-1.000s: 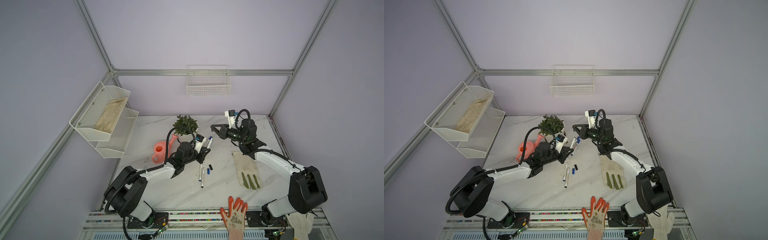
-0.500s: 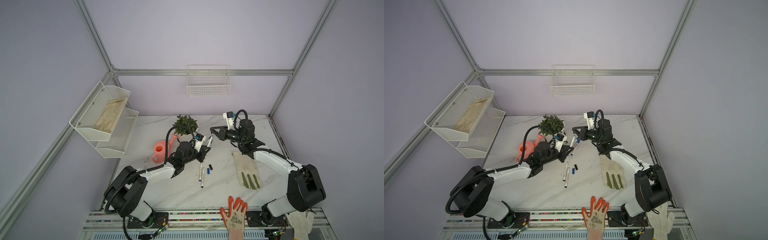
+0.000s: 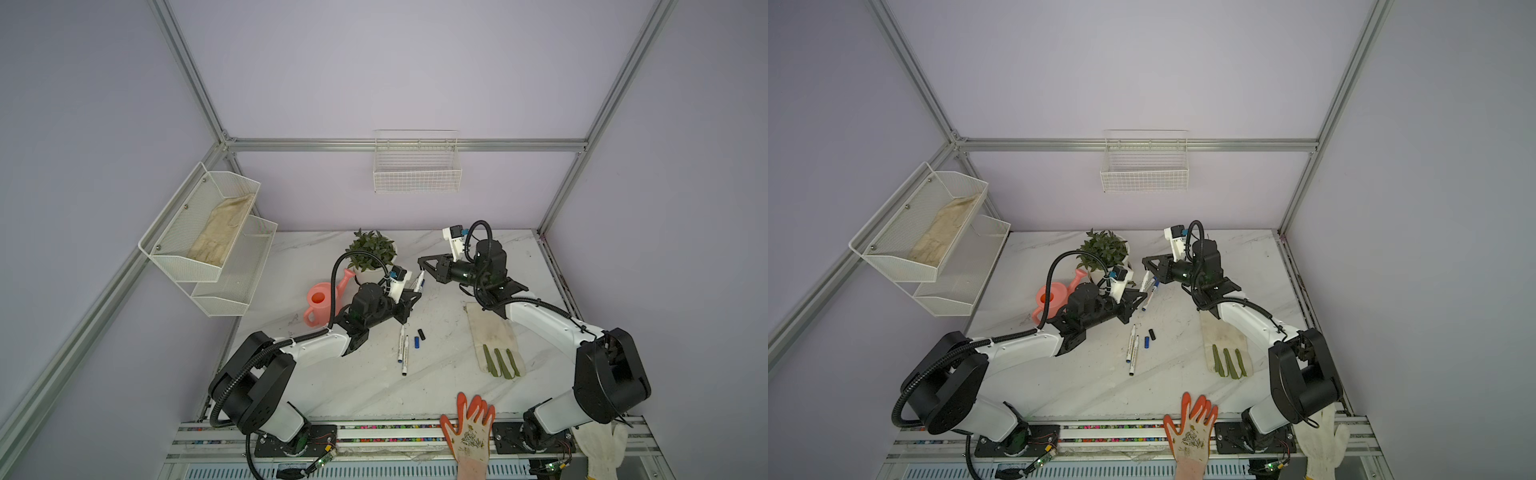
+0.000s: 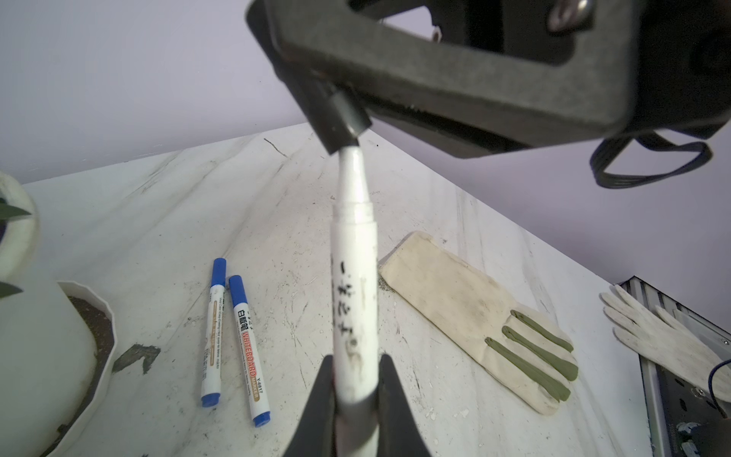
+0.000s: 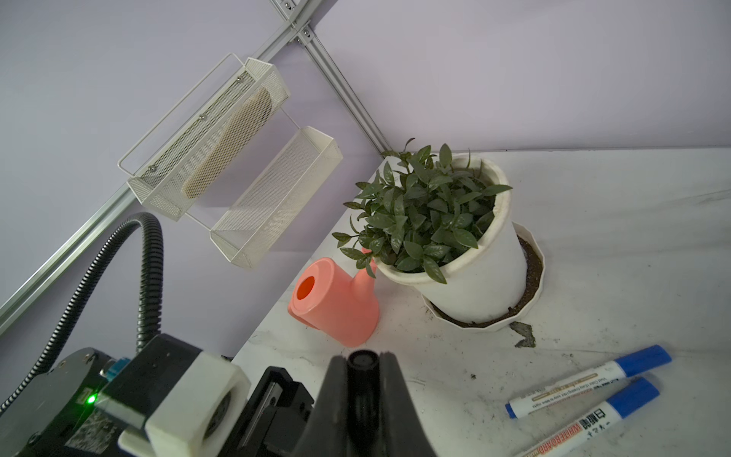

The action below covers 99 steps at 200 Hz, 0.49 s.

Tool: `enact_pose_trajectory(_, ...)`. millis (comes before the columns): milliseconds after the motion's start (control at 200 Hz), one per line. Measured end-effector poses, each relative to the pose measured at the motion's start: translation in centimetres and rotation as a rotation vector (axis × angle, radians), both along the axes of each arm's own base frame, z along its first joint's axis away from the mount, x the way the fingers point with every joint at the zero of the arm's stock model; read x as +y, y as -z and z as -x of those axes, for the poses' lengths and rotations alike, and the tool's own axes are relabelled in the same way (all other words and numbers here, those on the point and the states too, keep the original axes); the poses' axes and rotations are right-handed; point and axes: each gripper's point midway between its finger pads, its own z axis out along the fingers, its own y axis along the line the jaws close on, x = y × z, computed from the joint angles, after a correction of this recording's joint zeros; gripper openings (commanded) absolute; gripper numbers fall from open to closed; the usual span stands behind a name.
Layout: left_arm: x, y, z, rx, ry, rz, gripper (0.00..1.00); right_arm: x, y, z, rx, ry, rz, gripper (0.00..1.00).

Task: Insert the pens into the pen caps

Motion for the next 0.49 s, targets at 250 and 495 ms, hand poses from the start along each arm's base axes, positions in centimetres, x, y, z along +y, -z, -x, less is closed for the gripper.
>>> enact_pose_trajectory(250,0.13,-0.01,-0.17,0.004,-0.014,0.003,0.00,-0.06,0.26,-0.09,-0.007,0.004,0.015,0.00)
enact_pose_trajectory(495,0.10,-0.68,-0.32,0.019,-0.015,0.053,0.00,0.02,0.37,0.07,-0.010,-0.008,0.021,0.00)
